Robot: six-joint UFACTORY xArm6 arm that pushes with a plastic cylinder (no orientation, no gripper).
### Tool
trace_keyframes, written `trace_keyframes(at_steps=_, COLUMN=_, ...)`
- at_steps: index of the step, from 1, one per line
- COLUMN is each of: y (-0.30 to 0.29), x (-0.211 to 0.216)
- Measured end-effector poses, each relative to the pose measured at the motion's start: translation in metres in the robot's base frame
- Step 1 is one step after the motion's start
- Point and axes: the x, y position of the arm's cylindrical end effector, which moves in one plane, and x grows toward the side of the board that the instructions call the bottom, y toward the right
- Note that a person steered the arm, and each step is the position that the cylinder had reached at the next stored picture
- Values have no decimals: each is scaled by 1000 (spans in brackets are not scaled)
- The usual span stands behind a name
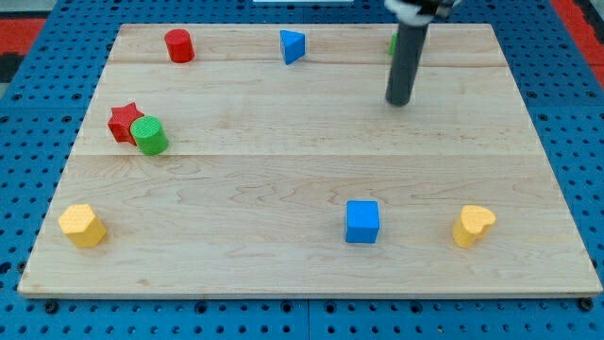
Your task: Move green star diagonally to the right bottom of blue triangle
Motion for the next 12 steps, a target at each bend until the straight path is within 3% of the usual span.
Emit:
trace_keyframes(at_steps=1, y=77, x=-59)
trace_keyframes(at_steps=2, y=48, x=-119)
trace_keyframes(at_steps=3, y=-33, x=-110)
trace_keyframes(at_steps=4, y=-38, x=-87)
trace_keyframes(at_steps=5, y=-11, x=-114)
trace_keyframes(at_steps=6, y=33, x=-102)
trace_keyframes(at_steps=8, y=-28, x=-89)
trace_keyframes(at_steps=10, y=-35, x=-83)
trace_keyframes(at_steps=11, y=-60, x=-53)
trace_keyframes(at_steps=12, y=-48, x=-26)
